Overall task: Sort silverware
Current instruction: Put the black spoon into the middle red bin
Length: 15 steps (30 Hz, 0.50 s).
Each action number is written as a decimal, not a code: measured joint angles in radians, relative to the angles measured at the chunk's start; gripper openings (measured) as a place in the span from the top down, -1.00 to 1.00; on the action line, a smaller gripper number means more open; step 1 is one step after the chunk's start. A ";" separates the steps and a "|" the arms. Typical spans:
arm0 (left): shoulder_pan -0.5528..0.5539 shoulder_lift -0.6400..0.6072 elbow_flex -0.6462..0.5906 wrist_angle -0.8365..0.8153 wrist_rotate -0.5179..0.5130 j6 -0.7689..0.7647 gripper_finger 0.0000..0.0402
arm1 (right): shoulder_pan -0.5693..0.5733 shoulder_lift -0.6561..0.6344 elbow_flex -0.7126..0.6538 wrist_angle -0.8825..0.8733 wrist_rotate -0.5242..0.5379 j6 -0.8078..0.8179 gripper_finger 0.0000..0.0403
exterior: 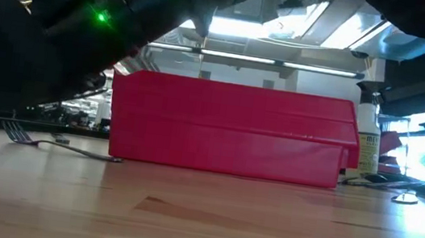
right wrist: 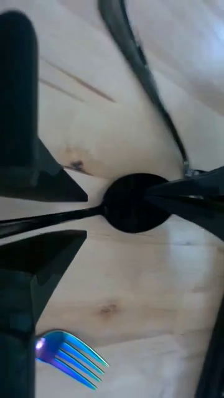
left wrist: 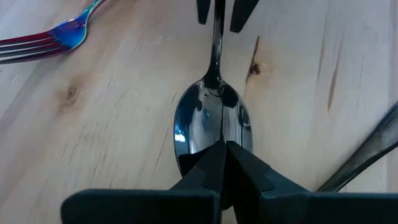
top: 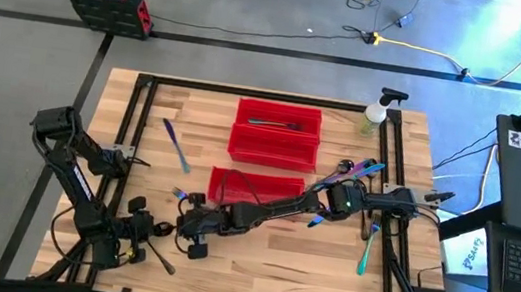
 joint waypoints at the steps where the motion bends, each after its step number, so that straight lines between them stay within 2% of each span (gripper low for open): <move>1: 0.000 0.000 0.000 0.000 0.000 0.000 1.00 | 0.000 0.000 0.001 0.000 0.000 0.000 0.76; 8: 0.000 0.000 0.000 0.005 0.000 0.000 1.00 | 0.000 0.000 0.001 -0.029 -0.028 0.000 0.97; 11: 0.000 0.000 0.000 0.005 0.000 0.004 1.00 | 0.000 0.000 0.001 -0.029 -0.028 -0.001 0.93; 15: 0.000 0.000 0.000 0.007 0.000 0.004 1.00 | 0.000 0.000 0.001 -0.035 -0.028 -0.001 0.77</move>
